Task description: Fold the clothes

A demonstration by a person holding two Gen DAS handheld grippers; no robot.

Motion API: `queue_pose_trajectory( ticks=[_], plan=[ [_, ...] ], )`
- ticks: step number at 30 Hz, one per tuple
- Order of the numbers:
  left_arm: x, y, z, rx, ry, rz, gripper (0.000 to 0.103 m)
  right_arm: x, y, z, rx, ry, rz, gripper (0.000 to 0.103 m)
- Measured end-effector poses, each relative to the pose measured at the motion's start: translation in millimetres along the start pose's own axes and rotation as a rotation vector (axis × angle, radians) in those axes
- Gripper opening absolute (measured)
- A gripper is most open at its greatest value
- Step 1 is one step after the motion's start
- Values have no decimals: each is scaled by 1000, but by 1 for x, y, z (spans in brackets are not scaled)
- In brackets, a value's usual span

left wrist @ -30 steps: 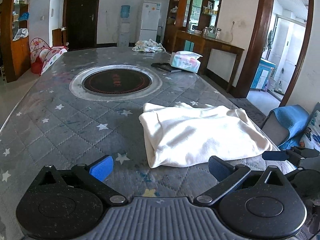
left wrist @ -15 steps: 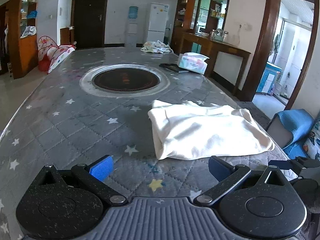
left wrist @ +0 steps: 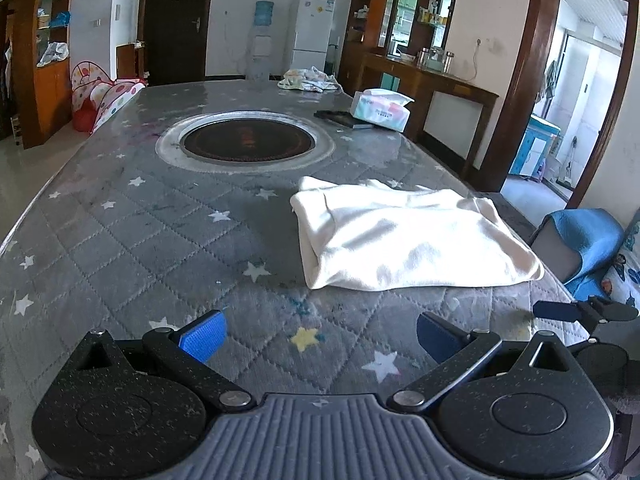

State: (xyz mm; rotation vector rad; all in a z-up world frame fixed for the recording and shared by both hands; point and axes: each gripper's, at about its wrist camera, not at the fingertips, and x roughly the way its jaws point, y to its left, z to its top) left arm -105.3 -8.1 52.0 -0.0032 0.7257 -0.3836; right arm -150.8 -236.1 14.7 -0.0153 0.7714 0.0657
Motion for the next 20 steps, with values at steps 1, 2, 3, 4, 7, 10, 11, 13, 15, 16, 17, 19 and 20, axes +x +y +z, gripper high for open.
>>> queue_pose_trajectory(
  ticks=[1,2,3,4,7,10,11,13,15,16,17,19,20],
  plan=[
    [0,-1,-1,3,3,0,103,0,0,0,1,1,-2,103],
    [0,-2,-1,7,5,-1,103,0,1,0,2,3,-4,103],
    [0,-4,-2,11,6,-3,103,0,1,1,4,6,-5,103],
    [0,-5,-3,15,8,-4,103,0,1,1,5,9,-3,103],
    [0,-8,-4,24,12,-7,103,-2,1,1,13,15,3,103],
    [1,-10,-6,28,16,-8,103,-3,2,1,10,16,0,103],
    [1,-10,-6,27,17,-7,103,-3,2,1,14,15,2,103],
    [2,-11,-7,26,21,-4,103,-5,2,1,18,11,-1,103],
    [2,-10,-8,22,24,-5,103,-6,2,2,19,7,-1,103],
    [2,-10,-8,21,24,-4,103,-6,2,3,19,5,-1,103],
    [2,-10,-8,21,24,-2,103,-7,2,3,17,4,-2,103],
    [2,-10,-9,21,25,0,103,-8,4,5,13,-1,-6,103],
    [3,-11,-9,23,27,-2,103,-8,4,5,12,-4,-6,103]
  ],
)
